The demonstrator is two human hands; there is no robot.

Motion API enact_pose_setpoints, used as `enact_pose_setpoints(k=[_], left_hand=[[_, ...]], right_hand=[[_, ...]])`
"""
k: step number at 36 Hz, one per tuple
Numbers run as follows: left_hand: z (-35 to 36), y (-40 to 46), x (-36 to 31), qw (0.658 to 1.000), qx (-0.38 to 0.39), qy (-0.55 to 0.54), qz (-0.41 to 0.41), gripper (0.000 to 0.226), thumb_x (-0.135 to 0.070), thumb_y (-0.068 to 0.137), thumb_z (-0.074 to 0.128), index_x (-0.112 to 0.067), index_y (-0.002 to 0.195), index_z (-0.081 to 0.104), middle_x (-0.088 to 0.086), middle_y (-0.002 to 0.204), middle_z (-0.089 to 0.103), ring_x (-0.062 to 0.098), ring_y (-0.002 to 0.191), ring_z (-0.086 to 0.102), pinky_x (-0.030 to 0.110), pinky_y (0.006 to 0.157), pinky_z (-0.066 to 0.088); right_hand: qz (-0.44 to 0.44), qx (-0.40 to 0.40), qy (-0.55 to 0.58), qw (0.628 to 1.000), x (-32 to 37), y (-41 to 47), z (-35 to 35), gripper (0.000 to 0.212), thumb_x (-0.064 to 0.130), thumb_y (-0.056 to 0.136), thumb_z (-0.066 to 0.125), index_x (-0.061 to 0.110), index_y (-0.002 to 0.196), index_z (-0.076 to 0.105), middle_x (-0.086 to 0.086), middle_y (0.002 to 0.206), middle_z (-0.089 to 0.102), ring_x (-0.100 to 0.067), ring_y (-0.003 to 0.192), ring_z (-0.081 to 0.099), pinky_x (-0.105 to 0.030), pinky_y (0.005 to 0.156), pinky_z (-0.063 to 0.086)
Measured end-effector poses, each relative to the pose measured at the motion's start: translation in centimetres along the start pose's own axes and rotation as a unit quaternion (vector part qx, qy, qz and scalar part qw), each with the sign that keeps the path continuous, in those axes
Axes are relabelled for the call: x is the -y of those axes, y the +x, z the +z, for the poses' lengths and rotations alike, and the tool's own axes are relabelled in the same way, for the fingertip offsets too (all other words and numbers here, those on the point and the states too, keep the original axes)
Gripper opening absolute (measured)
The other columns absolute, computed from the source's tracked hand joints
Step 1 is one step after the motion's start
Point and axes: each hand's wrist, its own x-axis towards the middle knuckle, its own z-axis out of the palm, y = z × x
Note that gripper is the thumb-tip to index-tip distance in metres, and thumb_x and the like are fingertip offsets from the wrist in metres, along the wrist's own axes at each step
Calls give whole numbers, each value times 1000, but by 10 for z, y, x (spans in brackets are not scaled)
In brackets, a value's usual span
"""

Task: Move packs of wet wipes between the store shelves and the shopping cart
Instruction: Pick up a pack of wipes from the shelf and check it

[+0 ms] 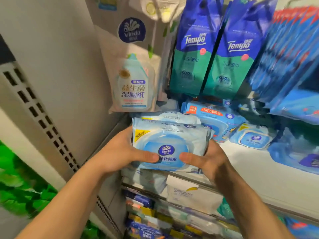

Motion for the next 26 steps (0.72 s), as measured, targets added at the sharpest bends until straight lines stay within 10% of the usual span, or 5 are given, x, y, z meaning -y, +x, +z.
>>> enact_pose_setpoints(k=[15, 20, 26], left_hand=[[-15, -3, 14, 991, -81, 93, -42, 39, -6, 82, 80, -21, 116, 68, -13, 111, 77, 7, 106, 72, 23, 94, 57], [-6, -13, 13, 982, -156, 103, -22, 51, -19, 71, 90, -28, 114, 65, -20, 107, 76, 0, 101, 72, 22, 89, 56], [0, -16, 10, 989, -135, 61, -16, 53, -10, 70, 90, -23, 115, 65, -18, 105, 77, 2, 99, 73, 13, 77, 55]], right_hand=[[-48, -11, -159, 986, -17, 7, 24, 75, -3, 68, 89, 21, 130, 55, 19, 115, 71, 9, 100, 67, -8, 84, 52], [0, -18, -105, 994, -27, 14, 7, 125, 8, 58, 97, 21, 157, 22, 3, 139, 62, -11, 120, 65, -44, 102, 54], [-29, 18, -150, 988, -26, 21, 1, 151, 34, 40, 102, 35, 160, 10, 6, 155, 45, -14, 139, 49, -49, 113, 44]])
